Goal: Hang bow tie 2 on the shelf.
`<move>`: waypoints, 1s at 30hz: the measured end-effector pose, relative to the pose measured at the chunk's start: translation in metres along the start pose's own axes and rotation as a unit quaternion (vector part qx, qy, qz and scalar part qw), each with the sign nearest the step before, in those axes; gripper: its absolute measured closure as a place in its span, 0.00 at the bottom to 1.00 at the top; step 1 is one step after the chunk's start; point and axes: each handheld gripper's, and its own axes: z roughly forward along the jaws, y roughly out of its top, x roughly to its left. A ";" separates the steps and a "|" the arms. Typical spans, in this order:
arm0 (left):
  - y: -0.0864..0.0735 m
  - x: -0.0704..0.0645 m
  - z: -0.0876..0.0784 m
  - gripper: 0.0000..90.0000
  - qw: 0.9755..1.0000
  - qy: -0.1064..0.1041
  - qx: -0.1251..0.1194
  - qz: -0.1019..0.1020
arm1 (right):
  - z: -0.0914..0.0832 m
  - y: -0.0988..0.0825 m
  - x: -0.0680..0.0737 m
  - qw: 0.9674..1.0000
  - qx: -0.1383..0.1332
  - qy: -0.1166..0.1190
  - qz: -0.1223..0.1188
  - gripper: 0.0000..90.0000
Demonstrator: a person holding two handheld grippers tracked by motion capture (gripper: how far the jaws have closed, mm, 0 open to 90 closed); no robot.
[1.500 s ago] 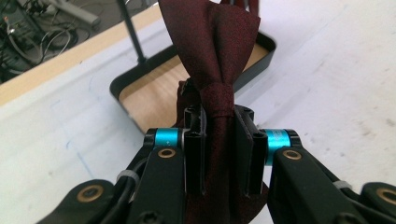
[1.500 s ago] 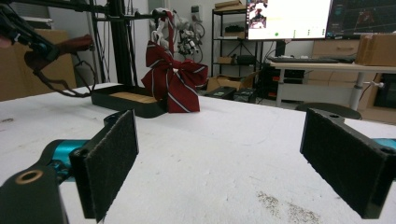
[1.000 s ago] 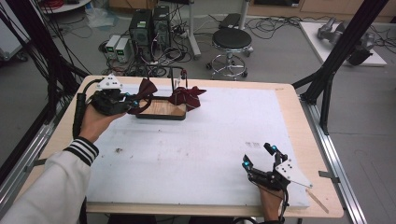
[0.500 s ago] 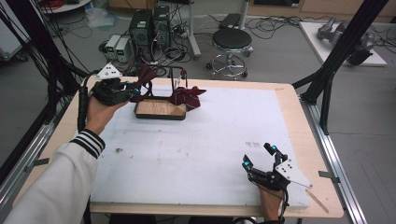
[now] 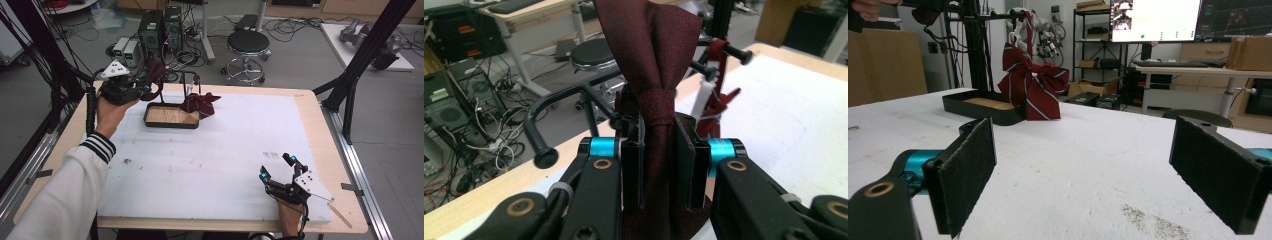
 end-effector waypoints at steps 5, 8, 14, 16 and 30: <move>-0.002 0.004 0.003 0.84 1.000 0.001 -0.014 -0.016 | 0.000 0.000 0.000 1.000 -0.001 0.000 -0.001 0.12; -0.002 0.004 0.005 0.84 1.000 0.005 -0.016 -0.020 | 0.000 0.000 0.000 1.000 0.000 0.000 -0.001 0.12; -0.004 0.007 0.008 0.84 1.000 0.006 -0.021 -0.021 | 0.000 0.000 0.000 1.000 0.001 0.000 0.001 0.12; -0.005 0.008 0.010 0.84 0.999 0.007 -0.019 -0.027 | 0.000 0.000 0.000 1.000 0.001 -0.001 0.001 0.12; -0.010 0.007 0.015 0.84 0.998 0.040 0.001 -0.049 | 0.000 0.000 0.000 1.000 0.002 0.000 0.002 0.12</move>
